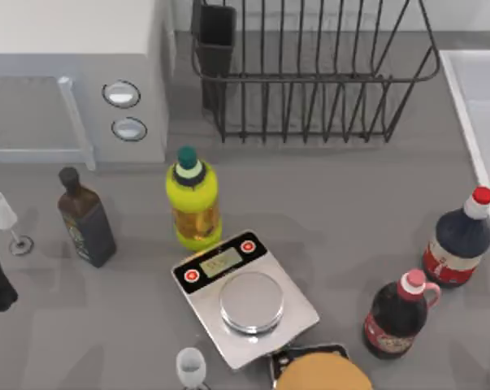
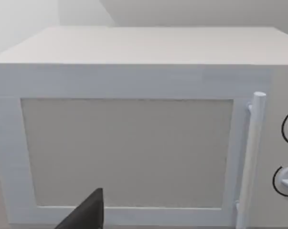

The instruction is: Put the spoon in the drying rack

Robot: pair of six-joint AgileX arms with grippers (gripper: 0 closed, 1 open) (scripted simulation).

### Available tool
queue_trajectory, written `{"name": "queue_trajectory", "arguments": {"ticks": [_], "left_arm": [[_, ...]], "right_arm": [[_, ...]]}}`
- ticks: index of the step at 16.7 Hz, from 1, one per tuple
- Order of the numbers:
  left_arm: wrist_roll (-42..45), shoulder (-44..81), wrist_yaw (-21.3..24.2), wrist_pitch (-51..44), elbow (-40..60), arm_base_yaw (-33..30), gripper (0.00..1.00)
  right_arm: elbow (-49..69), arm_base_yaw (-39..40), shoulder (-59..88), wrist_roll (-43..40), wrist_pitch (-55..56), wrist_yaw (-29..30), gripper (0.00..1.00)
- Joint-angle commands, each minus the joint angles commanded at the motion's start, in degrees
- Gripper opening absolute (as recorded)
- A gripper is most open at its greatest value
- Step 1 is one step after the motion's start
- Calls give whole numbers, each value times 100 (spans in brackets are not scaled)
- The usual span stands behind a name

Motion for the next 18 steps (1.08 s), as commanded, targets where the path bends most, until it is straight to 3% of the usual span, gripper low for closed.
{"name": "queue_trajectory", "arguments": {"ticks": [7,18], "left_arm": [[0,0,0,0,0,0,100],[0,0,0,0,0,0,100]], "right_arm": [[781,-482,929,-494,-801,-8,100],[4052,-2693,6559,-2593,-4641,-49,100]]}}
